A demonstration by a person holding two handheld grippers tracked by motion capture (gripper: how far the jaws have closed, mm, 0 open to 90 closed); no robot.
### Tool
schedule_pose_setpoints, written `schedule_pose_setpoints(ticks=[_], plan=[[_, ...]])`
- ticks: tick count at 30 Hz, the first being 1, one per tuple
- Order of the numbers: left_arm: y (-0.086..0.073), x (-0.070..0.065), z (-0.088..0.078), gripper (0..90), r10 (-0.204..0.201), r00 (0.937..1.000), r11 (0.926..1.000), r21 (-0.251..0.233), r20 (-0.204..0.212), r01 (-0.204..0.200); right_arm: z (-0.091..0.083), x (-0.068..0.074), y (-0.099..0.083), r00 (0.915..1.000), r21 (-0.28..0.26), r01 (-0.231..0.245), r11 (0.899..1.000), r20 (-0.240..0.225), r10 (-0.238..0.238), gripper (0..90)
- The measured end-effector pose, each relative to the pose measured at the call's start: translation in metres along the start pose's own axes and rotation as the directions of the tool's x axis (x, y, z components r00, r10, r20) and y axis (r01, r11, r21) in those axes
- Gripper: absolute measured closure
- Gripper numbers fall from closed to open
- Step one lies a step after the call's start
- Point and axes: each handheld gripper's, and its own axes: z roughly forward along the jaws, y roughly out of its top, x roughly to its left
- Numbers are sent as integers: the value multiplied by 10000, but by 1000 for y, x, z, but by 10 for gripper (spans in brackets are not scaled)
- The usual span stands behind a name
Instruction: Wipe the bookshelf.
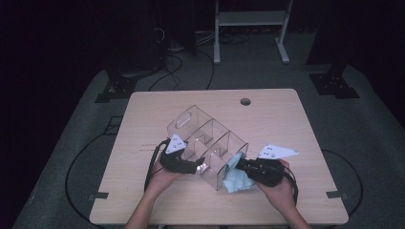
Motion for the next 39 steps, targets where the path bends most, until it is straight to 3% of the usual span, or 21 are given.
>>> schedule_pose_setpoints(ticks=[4, 7, 10, 11, 14, 17, 25, 29, 33, 36, 39], plan=[[0, 0, 0, 89, -7, 10000, 10000, -47, 10, 7, -2, -19, 1, 9992, -104, -329, 9994, 213, 331, 825], [0, 0, 0, 89, -6, 10000, 10000, -46, 14, 6, -2, -26, 1, 9986, -153, -438, 9989, 293, 443, 825], [0, 0, 0, 88, 5, 10000, 10000, -42, 30, -4, -2, -21, 0, 9983, -183, -420, 9990, 402, 427, 827], [0, 0, 0, 88, 14, 10000, 10000, -9, 37, -14, -1, -11, 0, 9994, -168, -297, 9994, 180, 300, 828], [-1, 1, -1, 88, 5, 10000, 10000, -22, 96, -5, 1, 1, 0, 10000, -65, -20, 10000, -87, 19, 827], [-1, 0, -1, 89, 34, 10000, 10000, -25, 77, -34, 0, 1, 1, 9999, -3, 98, 10000, -76, -98, 828], [0, -1, 0, 88, 30, 10000, 10000, -4, 87, -29, -12, -38, 6, 9941, -491, -666, 9966, 821, 705, 827], [1, -2, 1, 87, 111, 9999, 9999, 3, 107, -111, -14, -53, 14, 9887, -687, -1034, 9923, 1013, 1100, 827], [0, -2, 1, 87, 68, 9999, 10000, -22, 127, -67, -13, -49, 20, 9921, -585, -829, 9948, 899, 879, 832], [1, -4, 1, 87, 68, 9999, 10000, -6, 98, -68, -14, -37, 23, 9953, -538, -431, 9976, 846, 475, 836], [1, -5, 1, 87, 61, 10000, 10000, 1, 73, -61, -13, -23, 28, 9987, -448, -188, 9988, 473, 210, 836]])
